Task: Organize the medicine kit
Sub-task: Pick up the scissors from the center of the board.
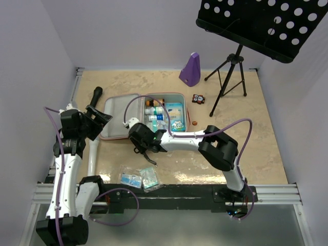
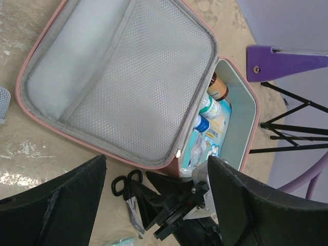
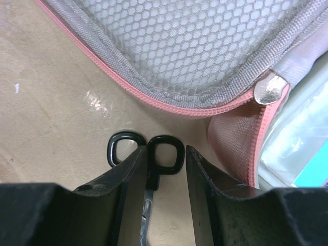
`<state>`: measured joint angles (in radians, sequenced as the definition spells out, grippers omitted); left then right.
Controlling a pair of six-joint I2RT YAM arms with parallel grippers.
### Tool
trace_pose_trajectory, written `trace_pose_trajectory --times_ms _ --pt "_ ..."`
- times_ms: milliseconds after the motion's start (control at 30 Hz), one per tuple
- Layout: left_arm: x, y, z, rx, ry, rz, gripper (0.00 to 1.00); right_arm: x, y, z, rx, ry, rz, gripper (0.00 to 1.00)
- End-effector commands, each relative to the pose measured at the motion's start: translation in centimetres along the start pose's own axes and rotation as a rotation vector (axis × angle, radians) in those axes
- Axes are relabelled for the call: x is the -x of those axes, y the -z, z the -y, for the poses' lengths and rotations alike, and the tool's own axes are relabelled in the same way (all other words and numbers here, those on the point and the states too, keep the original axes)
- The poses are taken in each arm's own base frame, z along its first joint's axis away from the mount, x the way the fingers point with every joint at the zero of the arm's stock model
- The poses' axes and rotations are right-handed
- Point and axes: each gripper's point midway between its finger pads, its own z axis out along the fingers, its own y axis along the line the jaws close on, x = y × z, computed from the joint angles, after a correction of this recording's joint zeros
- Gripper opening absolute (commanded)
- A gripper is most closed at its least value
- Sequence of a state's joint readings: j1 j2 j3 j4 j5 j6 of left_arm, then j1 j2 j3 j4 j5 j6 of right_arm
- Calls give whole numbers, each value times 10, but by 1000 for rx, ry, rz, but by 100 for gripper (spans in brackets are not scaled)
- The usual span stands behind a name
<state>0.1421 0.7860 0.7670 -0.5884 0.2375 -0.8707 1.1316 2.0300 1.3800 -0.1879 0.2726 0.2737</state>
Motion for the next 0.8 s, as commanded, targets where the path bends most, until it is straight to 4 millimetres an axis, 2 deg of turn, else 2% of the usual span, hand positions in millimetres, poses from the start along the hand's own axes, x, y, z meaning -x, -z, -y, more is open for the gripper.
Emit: trace_pose_trajectory --times_ms 0,200,767 --pt "3 1 8 -47 -20 12 84 24 6 -10 40 -39 67 41" --pt "2 1 9 -52 -21 10 84 31 14 -13 53 -45 89 45" --pt "0 0 7 -54 -20 4 83 -7 -6 -16 57 -12 -11 41"
